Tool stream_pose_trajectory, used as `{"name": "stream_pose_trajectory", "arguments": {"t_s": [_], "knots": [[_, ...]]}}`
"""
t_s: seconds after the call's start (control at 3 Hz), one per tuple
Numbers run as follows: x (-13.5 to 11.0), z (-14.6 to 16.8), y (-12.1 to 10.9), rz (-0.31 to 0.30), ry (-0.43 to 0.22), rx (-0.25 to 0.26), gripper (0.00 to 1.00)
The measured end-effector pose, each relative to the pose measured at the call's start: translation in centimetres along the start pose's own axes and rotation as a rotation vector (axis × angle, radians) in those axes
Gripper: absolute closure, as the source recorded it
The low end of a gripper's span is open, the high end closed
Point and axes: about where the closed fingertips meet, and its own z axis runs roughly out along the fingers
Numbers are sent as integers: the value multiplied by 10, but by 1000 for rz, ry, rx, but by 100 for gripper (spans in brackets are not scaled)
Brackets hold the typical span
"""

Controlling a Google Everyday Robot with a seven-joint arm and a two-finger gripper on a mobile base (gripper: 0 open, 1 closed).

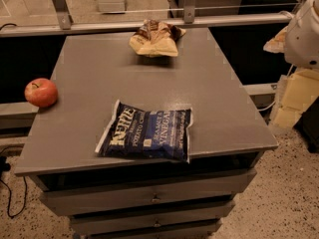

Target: Pick brown chip bag

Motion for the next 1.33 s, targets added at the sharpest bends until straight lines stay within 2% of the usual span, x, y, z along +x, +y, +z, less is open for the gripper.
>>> {"name": "stream_pose_trajectory", "arguments": {"t_s": [0.33, 0.67, 1.0, 1.33], "knots": [[0, 0, 0, 0, 0, 0, 0], [-6, 4, -5, -25, -15, 14, 0], [-27, 33, -41, -42, -75, 41, 0], [-61, 78, -94, -52, -137, 64, 0]]}}
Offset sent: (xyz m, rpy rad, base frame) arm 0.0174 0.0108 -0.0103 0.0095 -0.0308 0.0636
